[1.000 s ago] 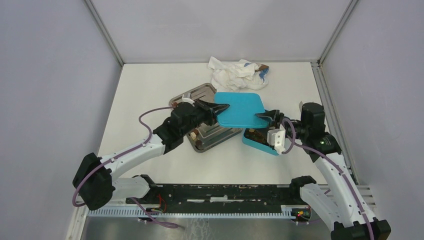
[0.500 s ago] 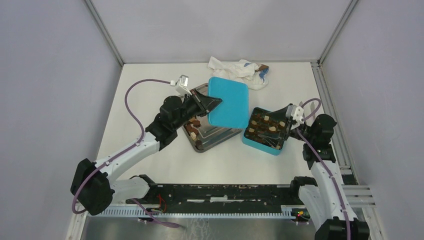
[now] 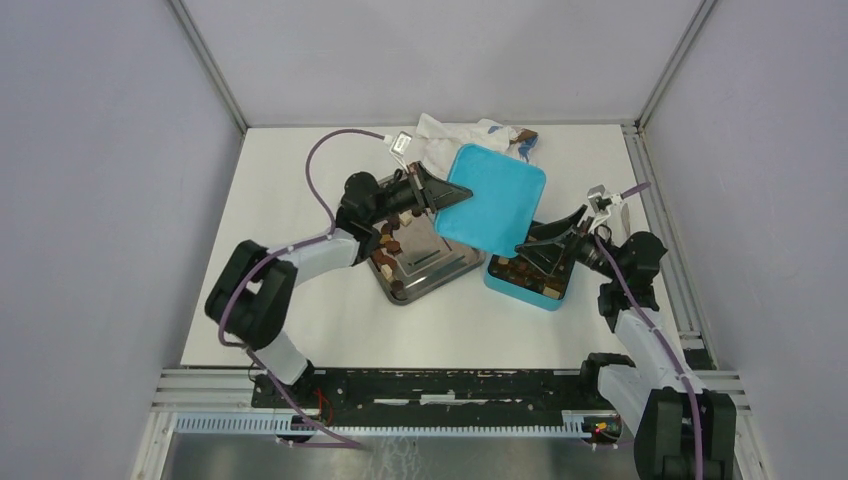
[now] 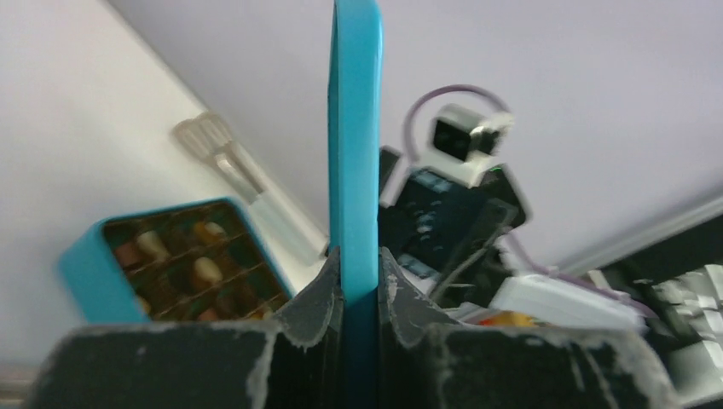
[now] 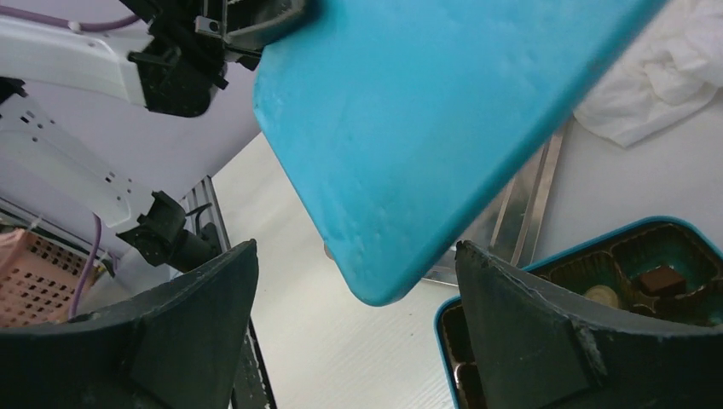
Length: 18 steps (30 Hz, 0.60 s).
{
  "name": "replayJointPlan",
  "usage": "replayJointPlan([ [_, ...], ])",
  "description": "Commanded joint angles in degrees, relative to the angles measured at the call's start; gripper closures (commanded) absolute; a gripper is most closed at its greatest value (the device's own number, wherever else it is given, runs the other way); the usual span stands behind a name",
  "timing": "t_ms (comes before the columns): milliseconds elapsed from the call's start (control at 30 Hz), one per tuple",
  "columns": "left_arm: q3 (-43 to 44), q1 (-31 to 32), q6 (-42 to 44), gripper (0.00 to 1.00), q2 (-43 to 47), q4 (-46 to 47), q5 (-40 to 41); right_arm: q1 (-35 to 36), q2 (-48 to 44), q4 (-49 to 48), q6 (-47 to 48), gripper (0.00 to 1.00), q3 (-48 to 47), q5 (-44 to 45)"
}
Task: Pack the chocolate
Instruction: Close the box lid on the packing box.
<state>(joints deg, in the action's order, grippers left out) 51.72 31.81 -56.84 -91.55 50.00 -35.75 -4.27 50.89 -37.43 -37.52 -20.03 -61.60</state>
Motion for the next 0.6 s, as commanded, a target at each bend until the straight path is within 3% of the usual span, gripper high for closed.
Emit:
replayJointPlan([
  [0, 4.57, -1.95, -21.37, 0.98, -9.87, 34.14, -8.91, -0.12, 3.53, -8.97, -8.23, 0.12, 0.64, 1.95],
  [67, 6.44, -2.25, -28.51, 0.98, -15.17, 43.89, -9.00, -0.03, 4.57, -10.85, -9.36, 0.17, 0.62, 1.38],
  [133, 7.72, -2.20, -31.23, 0.98, -18.53, 47.75, -8.75, 0.14, 4.73, -13.59, -11.02, 0.20, 0.86, 0.81],
  [267, 7.94, -2.19, -30.89, 0.98, -21.00, 48.53, -8.82, 0.65, 3.78, -19.65, -14.66, 0.24, 1.96, 1.36],
  [567, 7.87, -1.31, -31.28, 0.98, -23.33, 49.58, -9.19, 0.85, 6.31, -22.70, -18.29, 0.38, 1.76, 3.15],
])
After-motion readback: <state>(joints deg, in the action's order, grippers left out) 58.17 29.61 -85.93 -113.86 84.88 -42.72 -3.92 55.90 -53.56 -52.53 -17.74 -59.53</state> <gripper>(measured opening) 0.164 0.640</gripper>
